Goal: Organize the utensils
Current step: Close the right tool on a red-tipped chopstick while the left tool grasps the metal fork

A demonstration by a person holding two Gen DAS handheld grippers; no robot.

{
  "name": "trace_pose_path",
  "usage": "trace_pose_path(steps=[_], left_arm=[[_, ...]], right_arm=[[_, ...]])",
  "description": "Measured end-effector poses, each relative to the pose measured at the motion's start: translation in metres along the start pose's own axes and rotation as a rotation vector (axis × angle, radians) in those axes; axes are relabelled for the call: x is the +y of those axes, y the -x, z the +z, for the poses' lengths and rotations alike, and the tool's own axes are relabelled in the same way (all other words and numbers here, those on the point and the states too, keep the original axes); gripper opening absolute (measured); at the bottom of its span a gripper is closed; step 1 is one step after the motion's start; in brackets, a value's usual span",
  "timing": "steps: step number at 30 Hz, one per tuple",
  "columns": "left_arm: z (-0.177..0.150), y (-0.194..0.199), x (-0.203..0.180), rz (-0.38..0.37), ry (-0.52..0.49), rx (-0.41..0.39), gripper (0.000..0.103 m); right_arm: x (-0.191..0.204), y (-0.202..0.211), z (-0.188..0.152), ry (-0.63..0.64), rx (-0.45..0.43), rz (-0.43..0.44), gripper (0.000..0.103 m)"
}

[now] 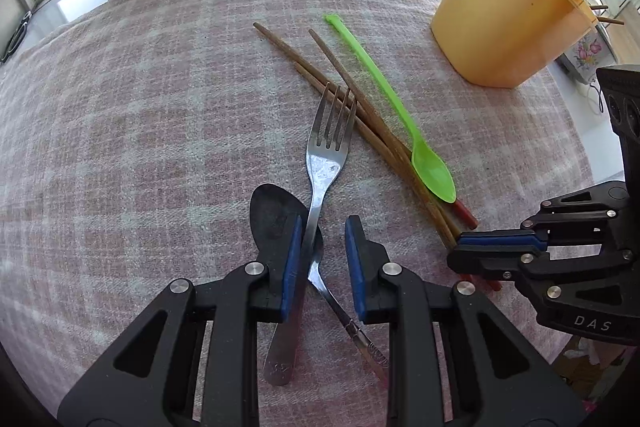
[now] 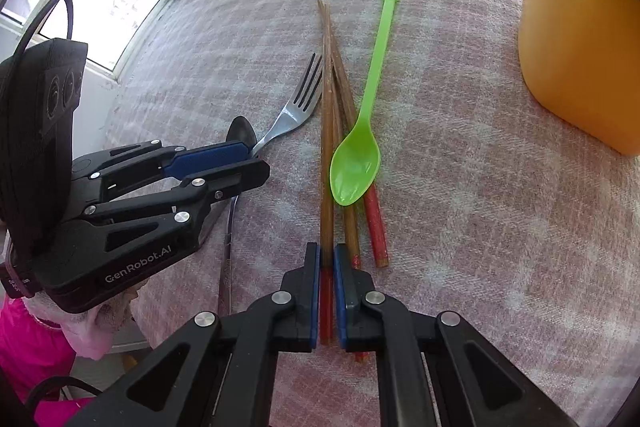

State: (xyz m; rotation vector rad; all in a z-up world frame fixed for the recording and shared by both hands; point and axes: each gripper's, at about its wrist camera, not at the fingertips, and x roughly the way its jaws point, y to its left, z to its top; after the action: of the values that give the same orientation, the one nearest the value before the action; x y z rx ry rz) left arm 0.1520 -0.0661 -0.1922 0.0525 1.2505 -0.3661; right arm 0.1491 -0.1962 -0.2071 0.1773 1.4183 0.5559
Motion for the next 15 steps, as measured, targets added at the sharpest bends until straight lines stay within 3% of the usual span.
trace_pose_path(steps=[1,3,6,9,11,15], left_arm=[[0.0,0.0,-0.001,0.006,-0.013,-0.001,0.021],[0.0,-0.001,-0.001,0.031,-0.027,-0.003,0.005],[0.001,0.0,0.01,-0.014,0.024,0.002,0.005],[-0.001,0.002,0.015,-0.011,0.051,-0.006,0.004],[-0.003,0.005,0.019,-0.019,0.078,-0.012,0.003],[-0.007,0.009,0.029,-0.051,0.135,-0.015,0.003]], right_arm=[[0.0,0.001,-0.001,-0.001,0.001,0.009,0.004],[0.001,0.0,-0.002,0.005,0.01,0.037,0.004],[0.004,0.0,-0.001,0.025,0.012,0.052,0.009],[0.007,0.0,0.003,0.04,0.012,0.06,0.01],[0.011,-0.001,0.009,0.057,0.015,0.05,0.018],[0.019,-0.008,0.02,0.093,0.029,0.04,0.018]])
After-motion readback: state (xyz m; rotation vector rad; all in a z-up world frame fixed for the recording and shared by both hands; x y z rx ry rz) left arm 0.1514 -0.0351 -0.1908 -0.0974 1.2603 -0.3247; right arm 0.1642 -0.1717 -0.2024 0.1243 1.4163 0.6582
